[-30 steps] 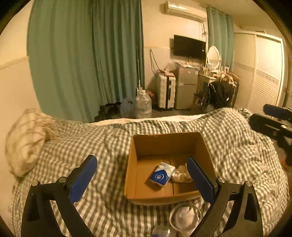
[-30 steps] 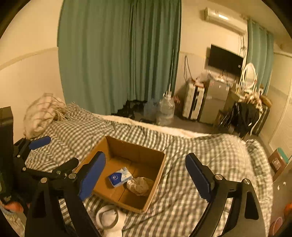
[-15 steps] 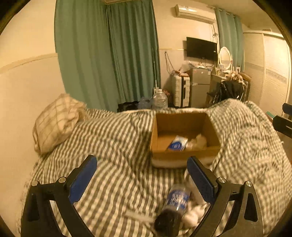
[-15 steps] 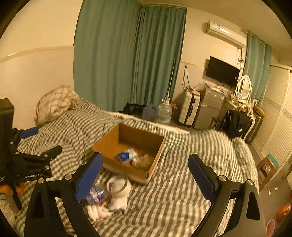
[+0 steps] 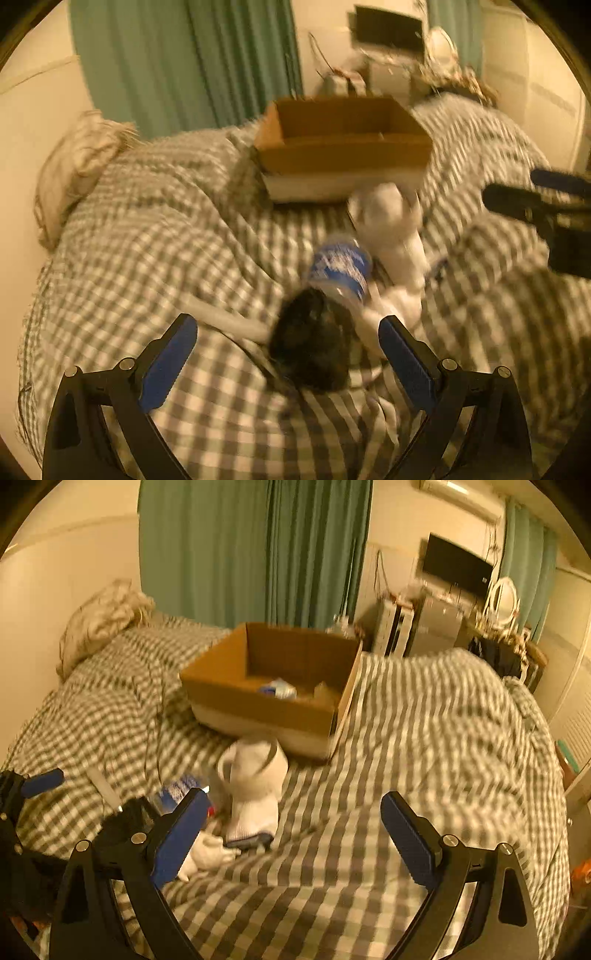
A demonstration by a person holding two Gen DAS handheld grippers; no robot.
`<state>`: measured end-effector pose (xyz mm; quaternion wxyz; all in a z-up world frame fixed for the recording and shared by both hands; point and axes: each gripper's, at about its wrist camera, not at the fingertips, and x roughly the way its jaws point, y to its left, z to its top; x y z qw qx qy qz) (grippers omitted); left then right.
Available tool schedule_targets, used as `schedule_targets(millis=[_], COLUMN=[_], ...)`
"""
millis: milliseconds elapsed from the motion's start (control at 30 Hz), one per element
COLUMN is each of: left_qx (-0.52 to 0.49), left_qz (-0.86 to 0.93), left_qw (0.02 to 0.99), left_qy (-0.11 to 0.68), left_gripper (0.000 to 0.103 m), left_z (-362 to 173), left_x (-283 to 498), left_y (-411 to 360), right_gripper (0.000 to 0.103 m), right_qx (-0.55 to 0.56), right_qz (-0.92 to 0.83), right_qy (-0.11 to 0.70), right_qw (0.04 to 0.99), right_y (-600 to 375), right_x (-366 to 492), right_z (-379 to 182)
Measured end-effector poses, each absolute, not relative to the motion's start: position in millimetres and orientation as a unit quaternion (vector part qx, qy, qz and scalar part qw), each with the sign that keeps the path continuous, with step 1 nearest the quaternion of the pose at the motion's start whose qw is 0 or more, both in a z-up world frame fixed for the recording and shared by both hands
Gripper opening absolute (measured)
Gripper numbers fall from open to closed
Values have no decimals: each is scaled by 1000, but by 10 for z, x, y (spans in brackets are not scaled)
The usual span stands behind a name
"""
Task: Organize objects
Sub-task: 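Grasp the black cup with the left tool while the right tool grasps the white figurine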
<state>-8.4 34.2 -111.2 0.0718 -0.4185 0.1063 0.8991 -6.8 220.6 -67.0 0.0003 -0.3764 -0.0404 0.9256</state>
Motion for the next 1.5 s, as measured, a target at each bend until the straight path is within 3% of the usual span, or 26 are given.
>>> schedule_targets(millis=[67, 167, 233, 567, 600, 633, 1067, 1200, 1300, 1500], left_qx=[-433, -452, -463, -414, -405, -402, -398, -401, -402, -400], left_qz=[890, 879, 873, 904, 909, 911, 913, 912, 911, 912], left_qw=[78, 85, 95, 82, 76, 74, 85, 88, 87, 85], left_qy=[115, 125, 119, 68, 63, 58, 20, 19, 20, 23], left_gripper=[100, 88, 61, 59, 50, 49, 49, 49, 49, 49], left_z=[-1210, -1356, -1423, -1071, -1006, -958, -936, -954, -958, -925], left_x=[-120, -142, -176, -131, -138, -149, -154, -138, -134, -85], left_y=[392, 424, 418, 157, 99, 48, -161, -162, -154, -155], right_gripper=[95, 95, 95, 95, 95, 95, 95, 85, 67, 66], right_qx=[-380, -377, -377, -385, -392, -397, -533, -545, -541, -518], right_qz=[924, 925, 924, 920, 916, 914, 833, 827, 828, 842], right_qy=[-44, -52, -56, -72, -71, -71, -104, -87, -89, -95], right_qw=[-1, -1, -4, -31, -41, -48, -107, -110, -117, -116], right_y=[2181, 2129, 2100, 1883, 1846, 1817, 1307, 1336, 1314, 1308], right_x=[-70, -51, -46, -35, -45, -60, -449, -515, -484, -359], right_z=[-701, -716, -733, -803, -834, -866, -1700, -1755, -1722, -1570])
